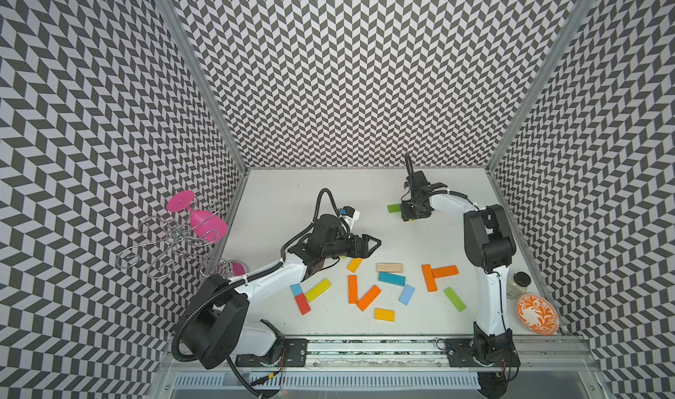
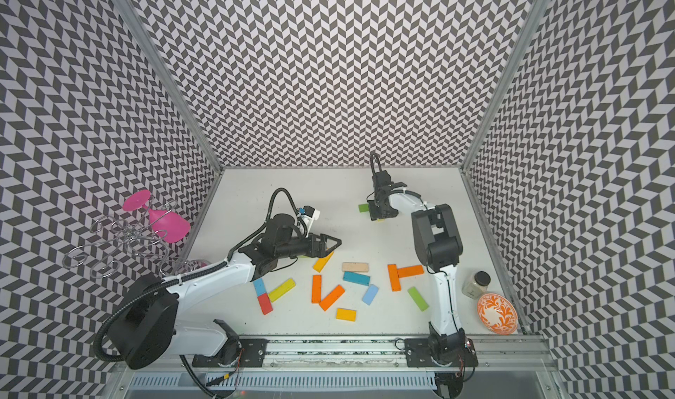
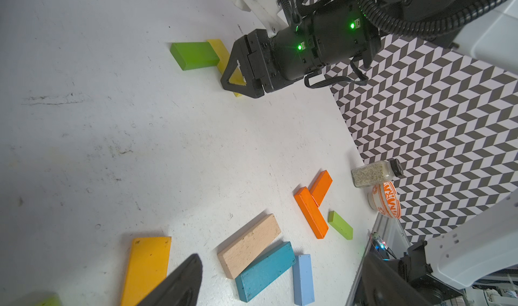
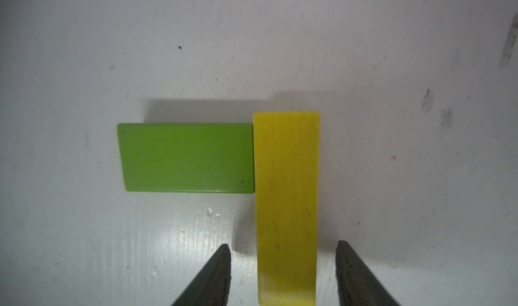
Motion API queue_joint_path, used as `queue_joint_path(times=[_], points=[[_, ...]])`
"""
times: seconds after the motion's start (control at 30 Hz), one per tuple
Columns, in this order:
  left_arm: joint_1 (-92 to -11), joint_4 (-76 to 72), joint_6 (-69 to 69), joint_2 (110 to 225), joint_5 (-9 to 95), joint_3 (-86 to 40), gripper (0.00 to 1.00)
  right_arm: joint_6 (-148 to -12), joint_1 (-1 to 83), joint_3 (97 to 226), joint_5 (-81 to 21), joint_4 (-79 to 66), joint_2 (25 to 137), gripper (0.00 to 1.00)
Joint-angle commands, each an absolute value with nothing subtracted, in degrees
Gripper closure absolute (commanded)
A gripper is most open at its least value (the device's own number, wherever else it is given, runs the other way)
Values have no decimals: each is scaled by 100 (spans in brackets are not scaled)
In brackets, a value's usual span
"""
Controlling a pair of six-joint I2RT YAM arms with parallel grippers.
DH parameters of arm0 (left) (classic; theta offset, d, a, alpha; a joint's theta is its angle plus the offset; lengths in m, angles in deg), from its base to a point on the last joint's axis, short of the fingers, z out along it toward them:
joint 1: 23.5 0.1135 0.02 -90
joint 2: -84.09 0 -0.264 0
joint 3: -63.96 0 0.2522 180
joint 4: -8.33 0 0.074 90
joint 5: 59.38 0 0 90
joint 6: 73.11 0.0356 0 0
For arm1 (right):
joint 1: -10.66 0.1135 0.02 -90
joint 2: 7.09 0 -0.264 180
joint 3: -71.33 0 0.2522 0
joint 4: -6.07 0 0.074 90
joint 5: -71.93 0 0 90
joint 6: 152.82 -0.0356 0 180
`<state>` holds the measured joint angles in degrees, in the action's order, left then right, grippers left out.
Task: Assemble a giraffe with building blocks
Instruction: Assemble the building block at the center of the board, then pick up the building block from the center of the board.
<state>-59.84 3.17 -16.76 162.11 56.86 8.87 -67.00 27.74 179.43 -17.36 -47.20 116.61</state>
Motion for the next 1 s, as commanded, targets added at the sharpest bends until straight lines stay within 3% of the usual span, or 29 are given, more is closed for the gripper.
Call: queue_joint_path(times=[0.0, 0.1, 0.37, 0.73, 0.97], points=[[-6005, 236, -1598, 15973, 5634, 761, 10, -6786, 2797, 18201, -1606, -4742, 11099, 32], [-6015, 107, -1597, 15804, 5562, 772, 10, -6927, 2797, 18216, -1612, -4784, 10727, 25], [-6211, -333, -1592, 15323, 5264, 801, 10, -8212, 2797, 17446, -781, -5189, 9236, 20], [-6974, -351, -1793, 15365, 4825, 942, 10, -11375, 2797, 13803, -577, -4539, 6248, 24], [-7166, -245, -1883, 15448, 4712, 937, 10, -12610, 2789, 13261, -217, -4973, 6214, 22]])
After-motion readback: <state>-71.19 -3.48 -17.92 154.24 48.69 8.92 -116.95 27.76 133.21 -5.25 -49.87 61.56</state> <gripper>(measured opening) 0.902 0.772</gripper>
